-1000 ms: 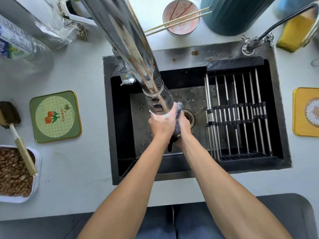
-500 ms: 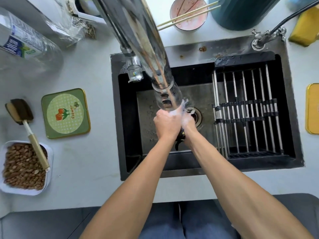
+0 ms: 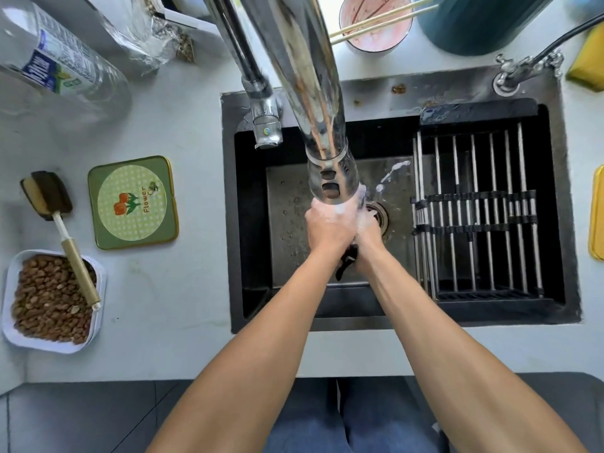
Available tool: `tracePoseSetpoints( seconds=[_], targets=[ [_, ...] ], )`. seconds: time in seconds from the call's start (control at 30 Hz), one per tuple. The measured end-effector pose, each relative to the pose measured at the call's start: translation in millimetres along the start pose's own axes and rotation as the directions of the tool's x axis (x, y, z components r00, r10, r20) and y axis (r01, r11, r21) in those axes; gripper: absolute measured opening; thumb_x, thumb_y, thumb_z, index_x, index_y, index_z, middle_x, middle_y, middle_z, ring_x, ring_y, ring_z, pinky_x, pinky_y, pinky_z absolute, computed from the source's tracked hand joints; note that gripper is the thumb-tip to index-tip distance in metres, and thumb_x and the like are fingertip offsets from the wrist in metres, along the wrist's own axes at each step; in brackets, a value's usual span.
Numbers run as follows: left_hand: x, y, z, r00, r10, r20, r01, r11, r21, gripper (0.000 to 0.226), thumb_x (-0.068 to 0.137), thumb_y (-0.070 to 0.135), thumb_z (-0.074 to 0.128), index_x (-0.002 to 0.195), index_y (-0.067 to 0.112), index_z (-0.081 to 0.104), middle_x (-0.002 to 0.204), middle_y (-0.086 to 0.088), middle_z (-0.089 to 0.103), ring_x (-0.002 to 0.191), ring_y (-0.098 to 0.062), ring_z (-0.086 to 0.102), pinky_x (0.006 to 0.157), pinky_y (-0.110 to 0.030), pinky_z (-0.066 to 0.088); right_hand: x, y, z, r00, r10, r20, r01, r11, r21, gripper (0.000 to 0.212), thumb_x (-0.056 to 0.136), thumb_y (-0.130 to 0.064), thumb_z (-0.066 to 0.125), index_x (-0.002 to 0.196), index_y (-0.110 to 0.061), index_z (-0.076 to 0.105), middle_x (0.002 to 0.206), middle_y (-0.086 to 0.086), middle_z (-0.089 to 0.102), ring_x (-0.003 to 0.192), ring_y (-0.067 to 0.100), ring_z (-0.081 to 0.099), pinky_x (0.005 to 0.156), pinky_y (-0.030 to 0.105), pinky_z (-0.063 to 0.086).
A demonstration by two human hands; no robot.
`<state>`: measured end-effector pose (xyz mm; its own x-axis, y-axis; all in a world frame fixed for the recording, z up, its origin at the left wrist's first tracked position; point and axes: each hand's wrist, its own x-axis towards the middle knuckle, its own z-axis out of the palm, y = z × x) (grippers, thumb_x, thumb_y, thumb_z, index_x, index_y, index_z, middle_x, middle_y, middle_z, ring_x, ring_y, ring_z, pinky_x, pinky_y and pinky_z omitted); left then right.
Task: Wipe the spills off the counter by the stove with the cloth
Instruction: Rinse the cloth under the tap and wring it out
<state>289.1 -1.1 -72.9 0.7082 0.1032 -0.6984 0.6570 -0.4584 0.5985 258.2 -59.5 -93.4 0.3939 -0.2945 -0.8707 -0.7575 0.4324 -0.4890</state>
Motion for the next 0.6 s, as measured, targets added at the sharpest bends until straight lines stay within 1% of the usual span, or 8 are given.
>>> tracePoseSetpoints(
  seconds=[0.03,0.1,0.17,0.27,0.33,0.4,0.5,0.6],
  targets=[
    [5,-5,-3,0.999,0.043,-0.019,-0.042,0.999,0.033,0.056,0.076,0.073,0.058,0.091,0.020,0.071,0.084,0.003,0.072,0.078,-0.015,0.067,0.057,-0.003,0.040,-5,1,0,1.000,0.016,0.012,-0.016,0.999,0.035,0.048,0.108,-0.054,0.046,0.096,-0.015,0.072,0.084,0.002,0.073,0.081,0.021,0.069,0.068,0.032,0.054],
    [19,-18,-11,0.997,0.061,-0.055,-0.055,0.993,0.102,0.037,0.097,0.050,0.062,0.082,0.016,0.067,0.076,0.004,0.068,0.071,-0.018,0.062,0.055,-0.006,0.040,-8,3,-3,0.998,-0.036,0.046,0.034,0.998,0.045,0.054,0.106,-0.059,0.045,0.098,-0.017,0.077,0.092,0.004,0.081,0.090,0.025,0.077,0.082,0.039,0.061],
    [31,-33,-19,0.998,-0.020,-0.063,0.025,0.996,0.088,0.038,0.103,0.039,0.059,0.088,0.007,0.071,0.083,-0.002,0.070,0.077,-0.024,0.060,0.068,-0.028,0.046,-7,1,-12,0.992,-0.125,0.033,0.122,0.989,0.077,0.055,0.107,-0.058,0.046,0.098,-0.016,0.080,0.097,0.008,0.083,0.095,0.027,0.080,0.088,0.040,0.063],
    [33,-39,-25,0.996,-0.089,0.019,0.091,0.987,-0.136,0.028,0.104,0.027,0.058,0.085,0.010,0.069,0.077,-0.002,0.065,0.073,-0.024,0.057,0.064,-0.033,0.044,-3,-2,-27,0.979,-0.197,-0.062,0.203,0.971,0.123,0.052,0.107,-0.057,0.049,0.102,-0.015,0.078,0.098,0.004,0.083,0.092,0.019,0.080,0.082,0.035,0.064],
    [29,-34,-28,0.983,-0.098,0.155,0.148,0.924,-0.353,0.026,0.105,0.030,0.064,0.102,0.007,0.075,0.092,-0.003,0.082,0.085,-0.026,0.077,0.077,-0.037,0.062,0,-3,-33,0.972,-0.209,-0.105,0.218,0.973,0.076,0.050,0.107,-0.057,0.047,0.111,-0.017,0.077,0.107,0.002,0.082,0.101,0.018,0.078,0.094,0.038,0.062],
    [22,-28,-30,0.961,-0.082,0.265,0.204,0.854,-0.478,0.038,0.104,0.035,0.067,0.123,0.002,0.073,0.108,-0.012,0.083,0.100,-0.030,0.081,0.088,-0.044,0.066,5,-3,-38,0.970,-0.217,-0.112,0.219,0.976,0.007,0.045,0.108,-0.057,0.046,0.109,-0.023,0.076,0.109,-0.003,0.080,0.105,0.015,0.076,0.102,0.040,0.059],
    [14,-23,-29,0.952,-0.043,0.303,0.210,0.813,-0.544,0.050,0.095,0.034,0.078,0.131,-0.001,0.070,0.119,-0.019,0.080,0.112,-0.038,0.077,0.098,-0.050,0.063,12,-3,-41,0.985,-0.171,-0.013,0.171,0.985,0.012,0.041,0.111,-0.050,0.044,0.109,-0.023,0.075,0.110,-0.003,0.081,0.105,0.014,0.077,0.103,0.040,0.059],
    [7,-22,-29,0.972,0.052,0.228,0.071,0.865,-0.498,0.036,0.088,0.023,0.081,0.117,0.002,0.074,0.106,-0.011,0.083,0.101,-0.031,0.081,0.085,-0.042,0.066,10,-5,-41,0.994,-0.110,0.013,0.110,0.990,-0.088,0.045,0.113,-0.049,0.035,0.126,-0.022,0.068,0.127,0.003,0.075,0.115,0.022,0.072,0.102,0.043,0.058]
  ],
)
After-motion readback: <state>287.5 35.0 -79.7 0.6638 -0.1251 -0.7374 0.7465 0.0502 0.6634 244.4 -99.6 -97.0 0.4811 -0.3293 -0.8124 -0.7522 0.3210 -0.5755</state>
